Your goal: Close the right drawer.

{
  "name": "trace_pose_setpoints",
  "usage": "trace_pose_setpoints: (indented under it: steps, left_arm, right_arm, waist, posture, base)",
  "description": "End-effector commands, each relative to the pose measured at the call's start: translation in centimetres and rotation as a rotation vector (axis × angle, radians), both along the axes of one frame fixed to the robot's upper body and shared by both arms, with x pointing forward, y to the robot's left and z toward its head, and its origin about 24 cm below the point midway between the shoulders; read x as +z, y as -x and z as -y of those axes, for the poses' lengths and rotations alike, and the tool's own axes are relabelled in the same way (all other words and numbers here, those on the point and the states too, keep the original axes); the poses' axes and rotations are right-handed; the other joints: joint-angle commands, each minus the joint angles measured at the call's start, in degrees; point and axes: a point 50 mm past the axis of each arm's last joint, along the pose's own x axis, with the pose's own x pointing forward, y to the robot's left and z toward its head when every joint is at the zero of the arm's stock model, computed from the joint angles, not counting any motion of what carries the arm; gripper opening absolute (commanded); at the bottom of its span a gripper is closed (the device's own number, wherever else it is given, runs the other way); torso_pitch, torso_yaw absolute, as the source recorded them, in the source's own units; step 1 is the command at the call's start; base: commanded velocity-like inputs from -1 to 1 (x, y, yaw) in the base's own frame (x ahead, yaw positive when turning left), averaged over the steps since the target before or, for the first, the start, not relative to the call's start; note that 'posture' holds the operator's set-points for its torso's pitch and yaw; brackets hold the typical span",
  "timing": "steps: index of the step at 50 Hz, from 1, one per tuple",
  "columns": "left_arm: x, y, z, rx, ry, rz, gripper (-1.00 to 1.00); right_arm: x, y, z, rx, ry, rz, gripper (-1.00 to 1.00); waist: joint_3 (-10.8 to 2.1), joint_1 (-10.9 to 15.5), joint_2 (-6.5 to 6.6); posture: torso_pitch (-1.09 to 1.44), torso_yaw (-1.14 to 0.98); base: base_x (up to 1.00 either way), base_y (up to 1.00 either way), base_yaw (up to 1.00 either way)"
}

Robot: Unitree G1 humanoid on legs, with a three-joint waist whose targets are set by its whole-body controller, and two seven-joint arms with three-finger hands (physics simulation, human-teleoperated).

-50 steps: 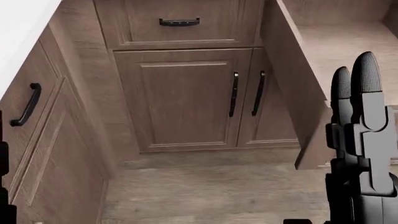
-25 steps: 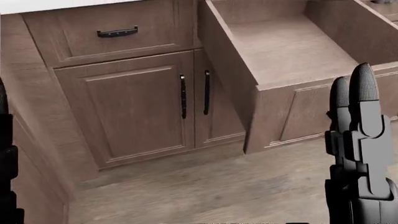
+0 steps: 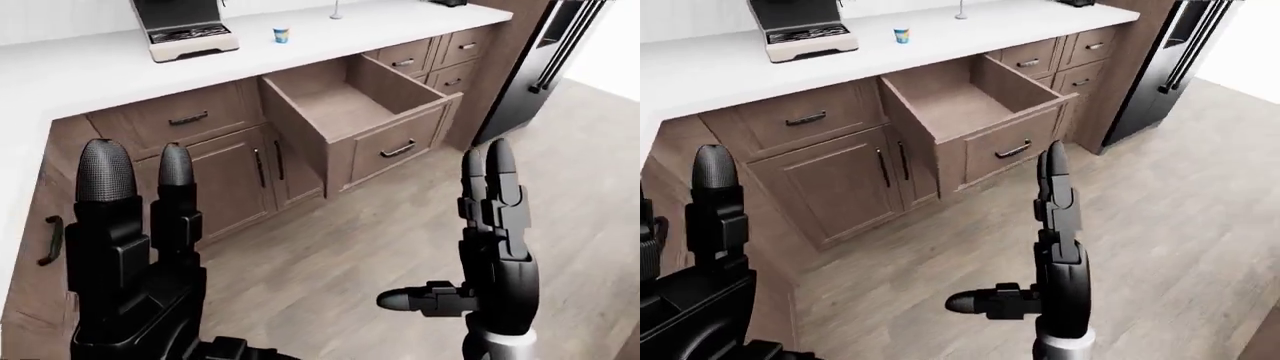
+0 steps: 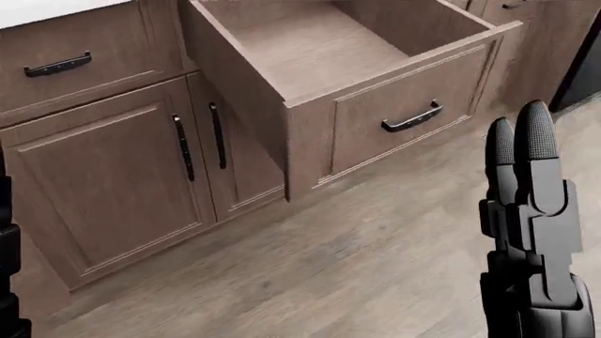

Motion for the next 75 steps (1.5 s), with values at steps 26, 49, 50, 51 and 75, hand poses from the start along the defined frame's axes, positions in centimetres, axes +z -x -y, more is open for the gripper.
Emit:
trace_pose_setpoints:
  steps: [26,49,50,51,75]
  left_arm:
    - [0.91,0.66,0.21,-0.013,0.001,0.058,1.00]
    - [0.94,0.62,0.24,-0.016,0.002,0.057,1.00]
    - [0.89,0.61,0.24,-0.016,0.003,0.057,1.00]
    - [0.89,0.64,0.26,-0.017,0.002,0.057,1.00]
    - [0.90,0.65,0.20,-0.016,0.004,0.057,1.00]
  right_arm:
    - [0.98,0.26,0.03,-0.004,0.002,0.051,1.00]
    - [0.58,0.17,0.15,-0.006,0.003,0.047,1.00]
    - [0.65,0.21,0.14,-0.006,0.003,0.048,1.00]
    - [0.72,0.23,0.10,-0.005,0.003,0.049,1.00]
    - [0.82,-0.56,0.48,-0.050,-0.024,0.014,1.00]
  waist:
    - [-0.40,0.1,3.60]
    - [-0.48,0.0,6.34]
    - [-0.84,-0.1,5.89]
    - [-0.88,0.0,5.39]
    - [-0.81,0.1,5.29]
  posture:
    - [0.00,0.00]
    - [0.00,0.00]
    - [0.00,0.00]
    - [0.00,0.00]
    - [0.00,0.00]
  base:
    - [0.00,0.00,-0.63]
    - [0.00,0.00,-0.61]
    - [0.00,0.00,-0.61]
    - [0.00,0.00,-0.60]
    - [0.00,0.00,-0.46]
